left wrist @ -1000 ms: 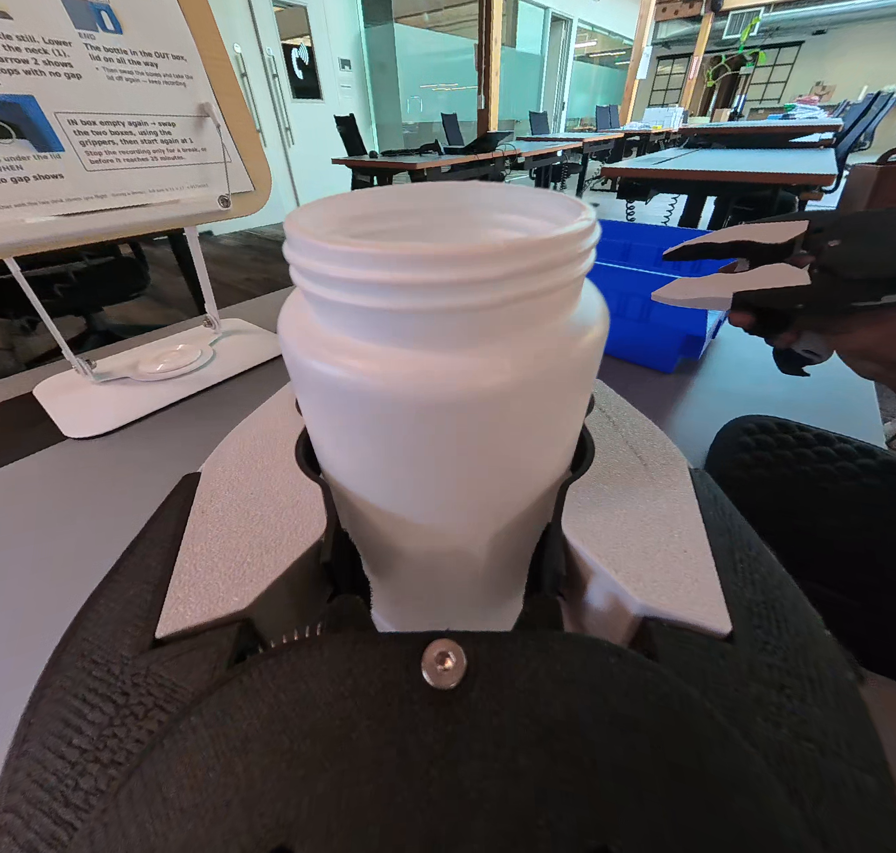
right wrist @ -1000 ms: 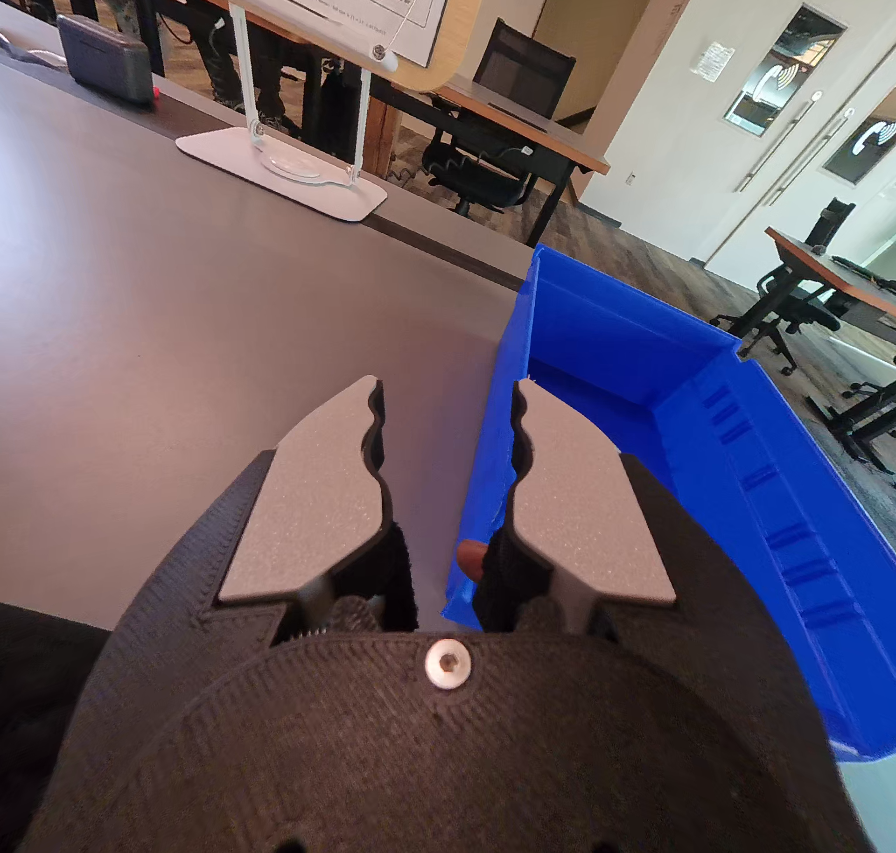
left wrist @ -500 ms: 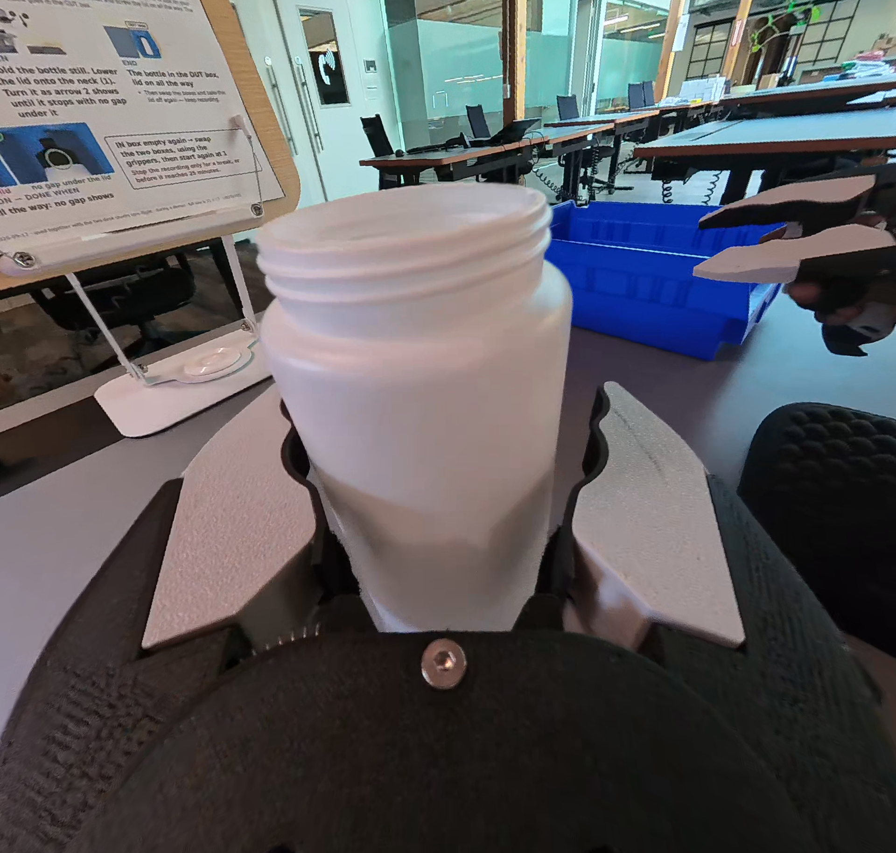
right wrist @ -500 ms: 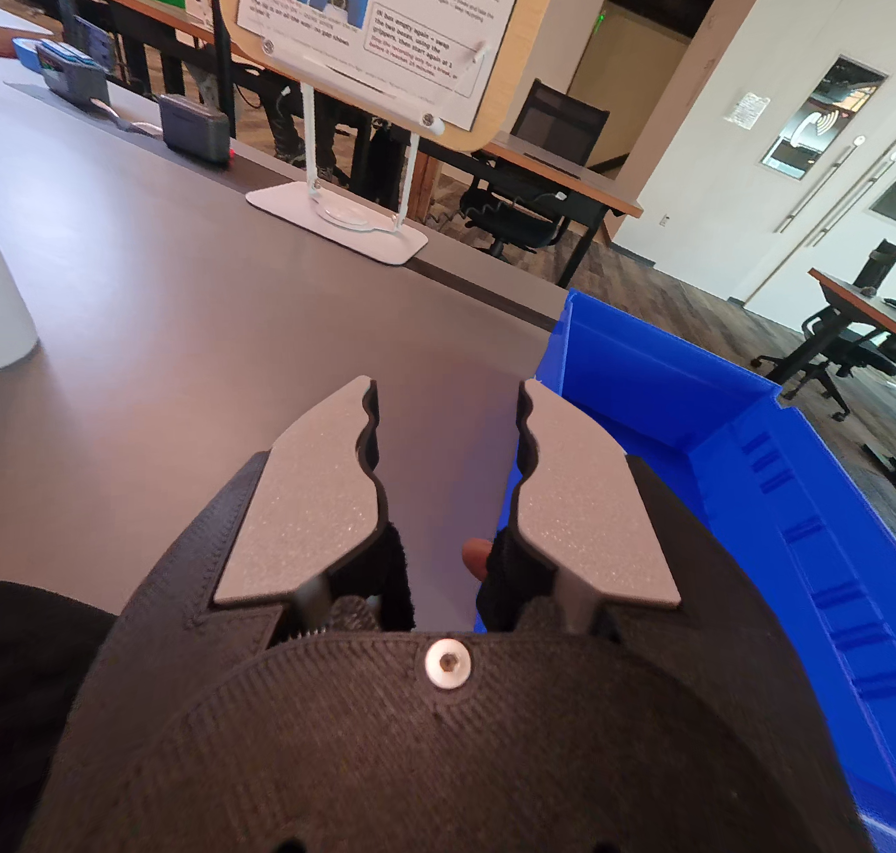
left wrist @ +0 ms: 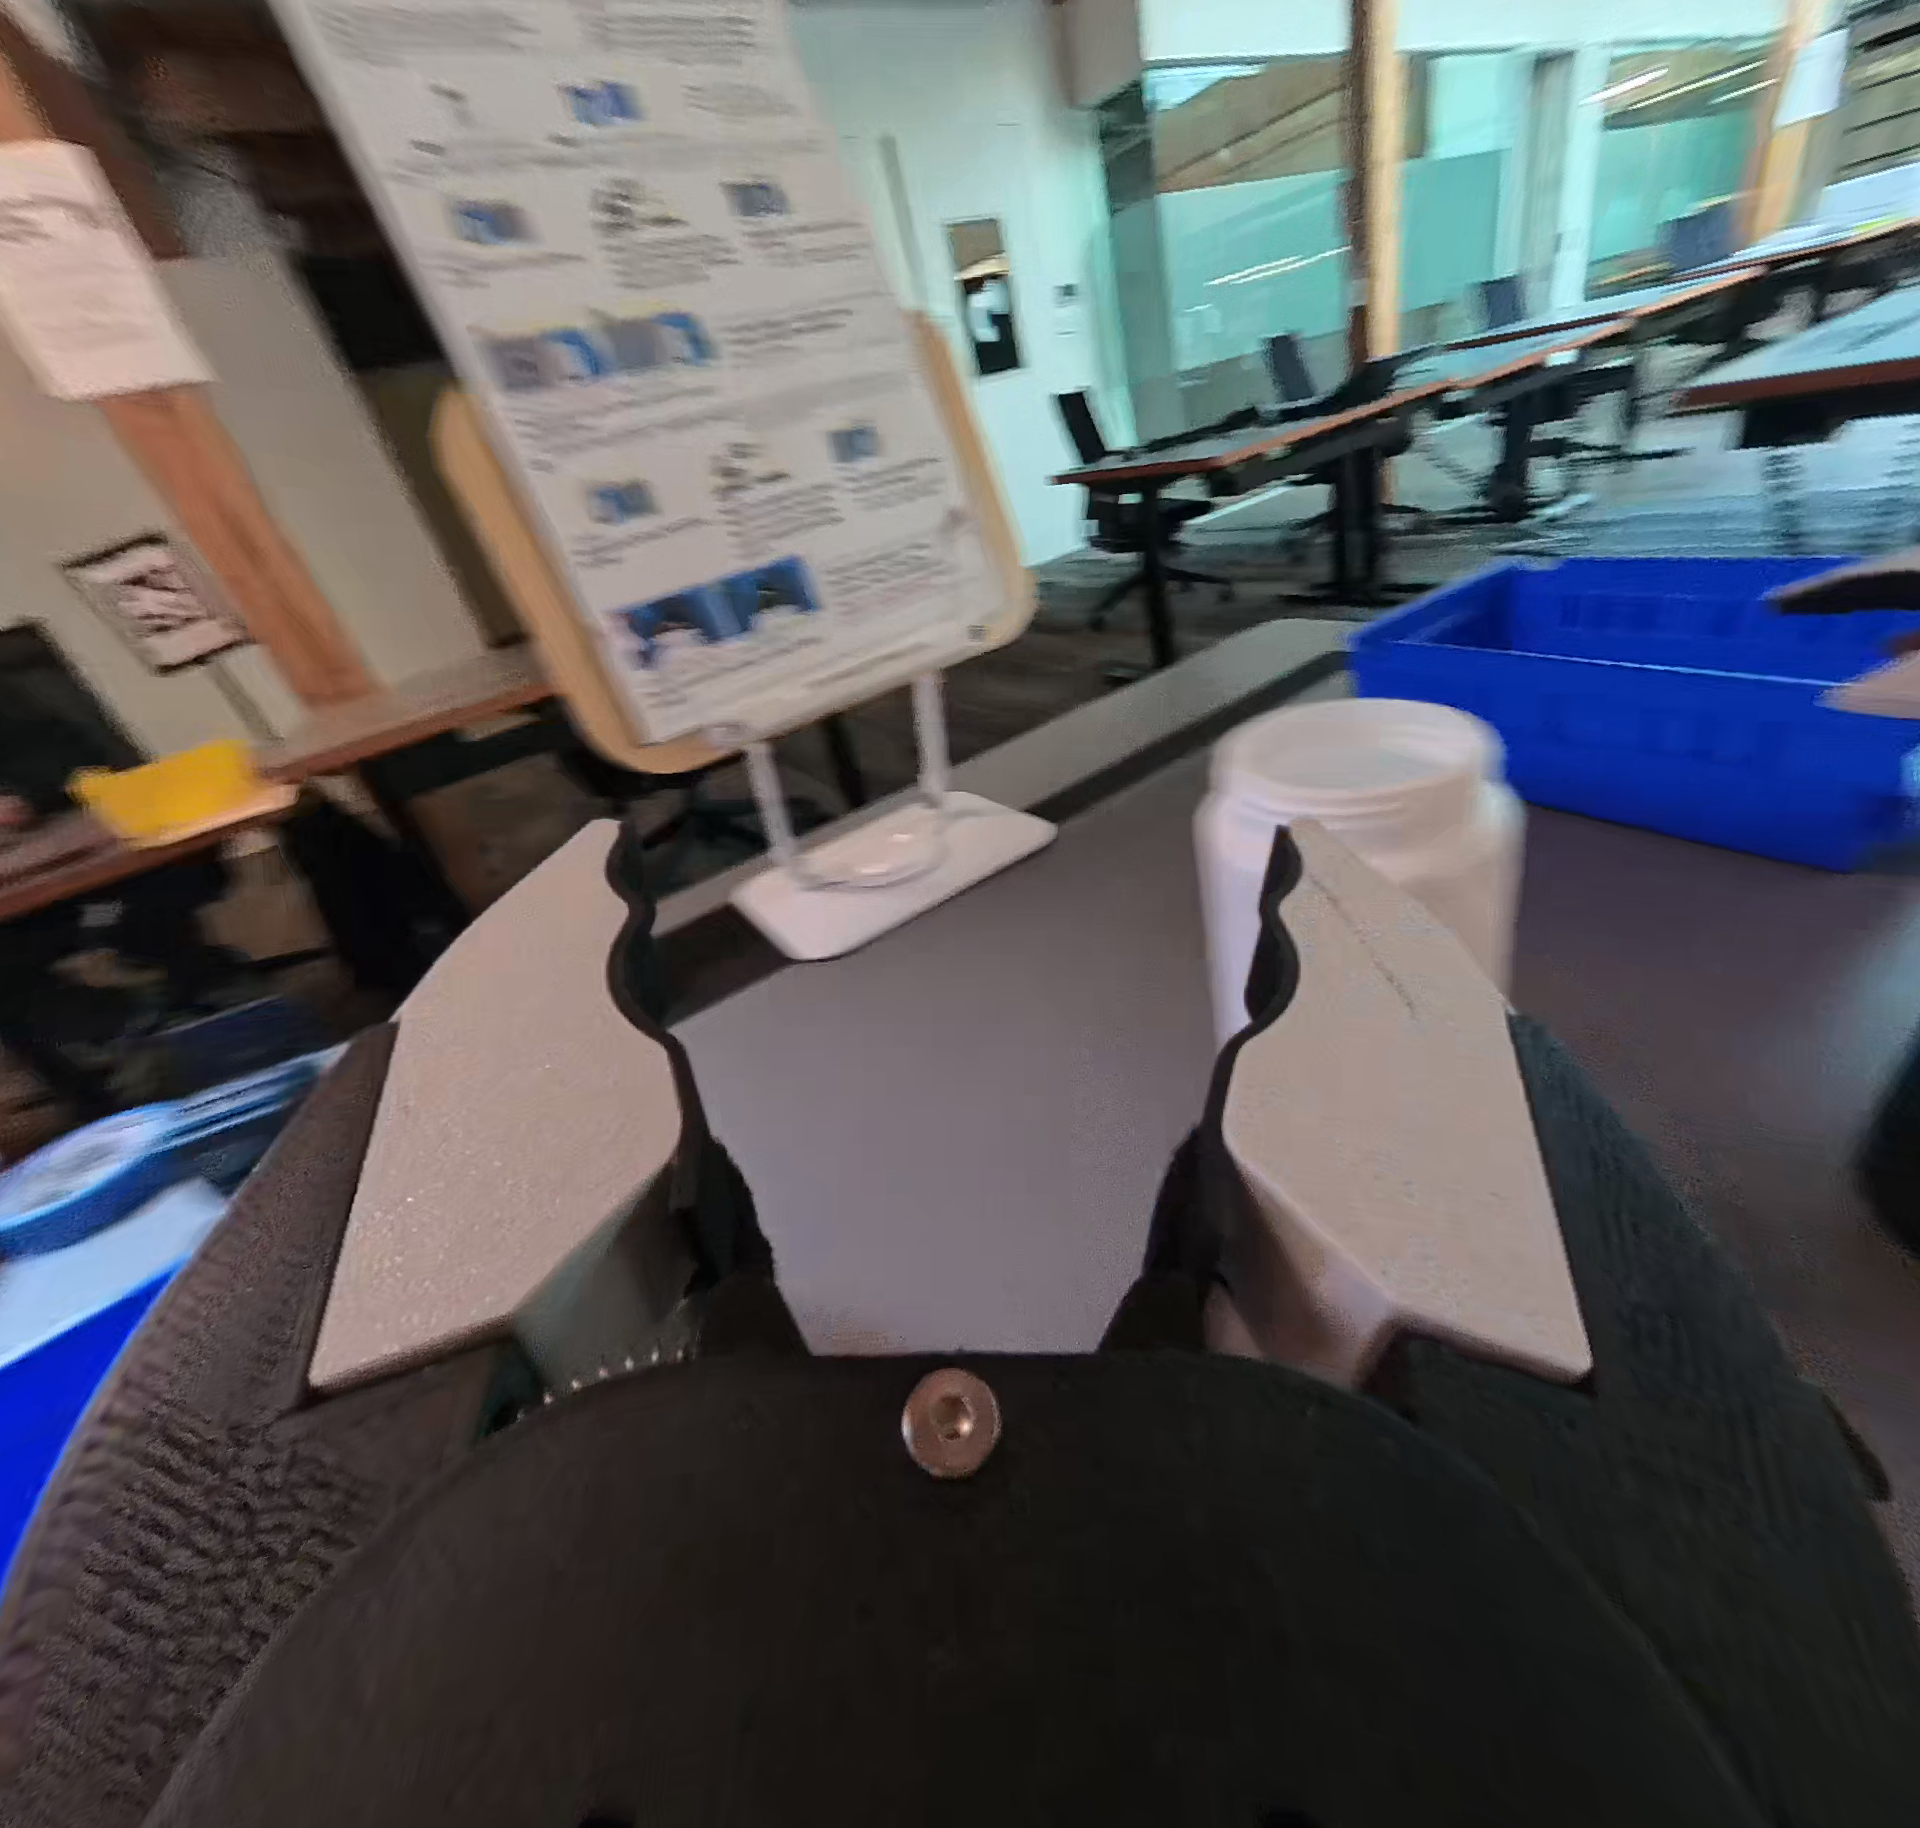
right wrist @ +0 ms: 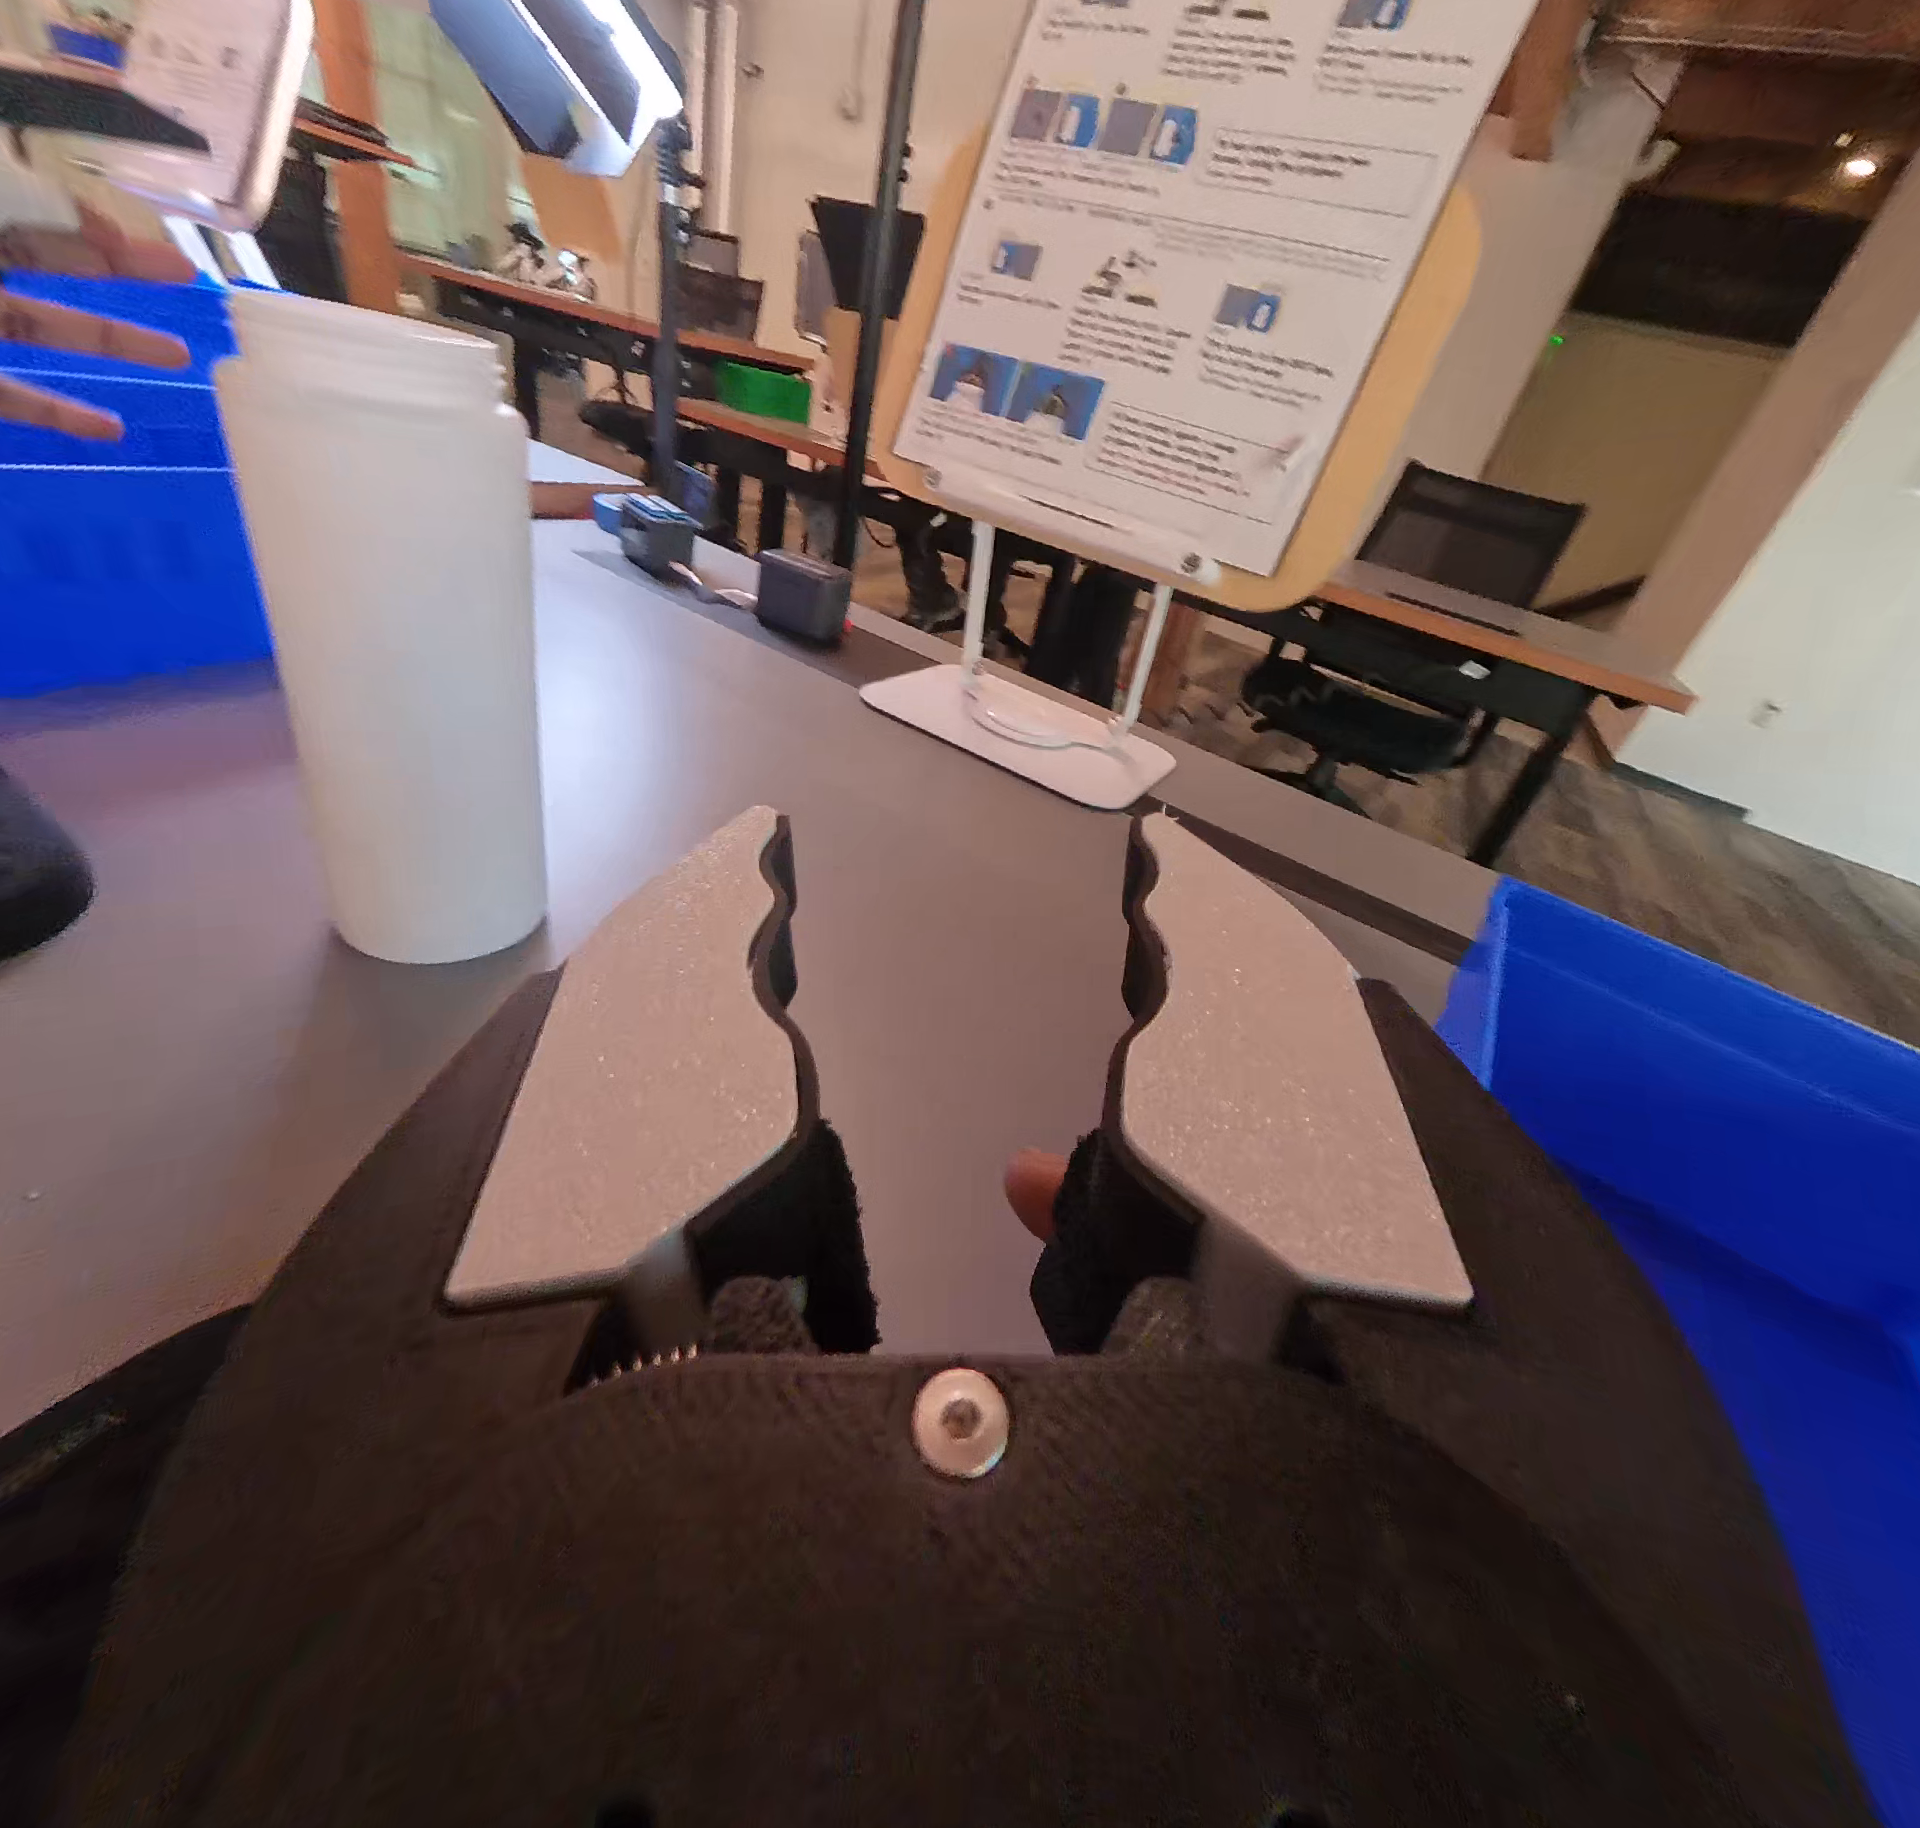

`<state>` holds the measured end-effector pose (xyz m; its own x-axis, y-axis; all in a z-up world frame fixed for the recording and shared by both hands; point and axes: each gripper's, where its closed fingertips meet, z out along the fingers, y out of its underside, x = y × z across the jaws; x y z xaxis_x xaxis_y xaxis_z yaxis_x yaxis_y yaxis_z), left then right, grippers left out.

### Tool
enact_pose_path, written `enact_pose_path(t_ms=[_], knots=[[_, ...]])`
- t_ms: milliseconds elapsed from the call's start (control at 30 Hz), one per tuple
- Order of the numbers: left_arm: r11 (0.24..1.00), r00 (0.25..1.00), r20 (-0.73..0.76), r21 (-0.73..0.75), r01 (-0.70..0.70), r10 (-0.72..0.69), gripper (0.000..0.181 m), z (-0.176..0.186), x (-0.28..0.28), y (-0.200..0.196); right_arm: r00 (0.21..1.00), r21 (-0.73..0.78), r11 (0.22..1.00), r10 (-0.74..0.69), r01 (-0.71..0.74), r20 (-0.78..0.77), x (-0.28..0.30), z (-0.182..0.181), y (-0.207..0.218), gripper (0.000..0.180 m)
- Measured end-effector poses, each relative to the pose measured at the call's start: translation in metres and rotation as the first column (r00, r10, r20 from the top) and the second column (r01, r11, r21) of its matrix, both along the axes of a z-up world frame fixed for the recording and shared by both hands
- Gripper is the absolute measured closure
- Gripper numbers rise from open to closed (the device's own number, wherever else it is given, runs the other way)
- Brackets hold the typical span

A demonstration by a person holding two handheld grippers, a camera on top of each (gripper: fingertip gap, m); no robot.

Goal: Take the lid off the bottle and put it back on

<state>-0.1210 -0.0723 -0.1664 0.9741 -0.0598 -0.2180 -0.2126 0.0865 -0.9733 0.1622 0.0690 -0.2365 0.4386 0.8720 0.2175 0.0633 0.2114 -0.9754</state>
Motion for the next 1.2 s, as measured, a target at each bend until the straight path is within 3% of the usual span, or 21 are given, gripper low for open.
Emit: enact_pose_path(t_ms=[67,133,233,333,400,533,700,800,933,1067,1200], knots=[[0.988,0.989,-0.002,0.025,-0.151,0.151,0.078,0.020,-0.058,-0.022,0.999,0.008,0.999,0.031,-0.031,0.012,-0.007,-0.003,-0.005,0.118],[0.957,0.954,0.088,0.006,-0.290,0.288,0.085,0.024,-0.122,-0.038,0.998,0.017,0.999,0.041,-0.042,0.046,-0.012,-0.008,-0.007,0.118],[0.891,0.841,0.303,-0.225,-0.394,0.448,0.095,-0.022,-0.207,-0.044,0.995,0.012,0.998,0.061,-0.062,0.078,-0.020,-0.015,-0.010,0.118],[0.846,0.738,0.472,-0.468,-0.254,0.483,0.099,-0.086,-0.238,-0.030,0.995,-0.002,0.997,0.077,-0.077,0.071,-0.024,-0.015,-0.012,0.118],[0.801,0.685,0.497,-0.558,-0.217,0.532,0.103,-0.119,-0.255,-0.021,0.995,-0.001,0.997,0.077,-0.077,0.071,-0.026,-0.014,-0.012,0.118],[0.742,0.623,0.515,-0.649,-0.166,0.589,0.118,-0.160,-0.277,-0.005,0.993,0.012,0.998,0.063,-0.065,0.097,-0.024,-0.015,-0.012,0.118],[0.750,0.556,0.610,-0.661,-0.036,0.564,0.131,-0.181,-0.274,0.014,0.995,0.005,0.999,0.048,-0.048,0.083,-0.019,-0.013,-0.008,0.119],[0.728,0.562,0.595,-0.685,-0.019,0.575,0.156,-0.191,-0.275,0.017,0.995,0.004,0.999,0.039,-0.040,0.092,-0.018,-0.015,-0.005,0.119],[0.782,0.619,0.588,-0.620,-0.069,0.521,0.164,-0.176,-0.275,0.016,0.993,0.010,0.999,0.034,-0.036,0.109,-0.018,-0.016,-0.005,0.119],[0.907,0.733,0.563,-0.381,-0.180,0.382,0.165,-0.111,-0.266,0.005,0.994,0.009,0.999,0.040,-0.041,0.104,-0.018,-0.015,-0.006,0.119],[0.977,0.849,0.484,-0.080,-0.198,0.211,0.166,-0.031,-0.230,-0.019,0.994,0.002,0.998,0.064,-0.064,0.086,-0.021,-0.013,-0.010,0.120]])
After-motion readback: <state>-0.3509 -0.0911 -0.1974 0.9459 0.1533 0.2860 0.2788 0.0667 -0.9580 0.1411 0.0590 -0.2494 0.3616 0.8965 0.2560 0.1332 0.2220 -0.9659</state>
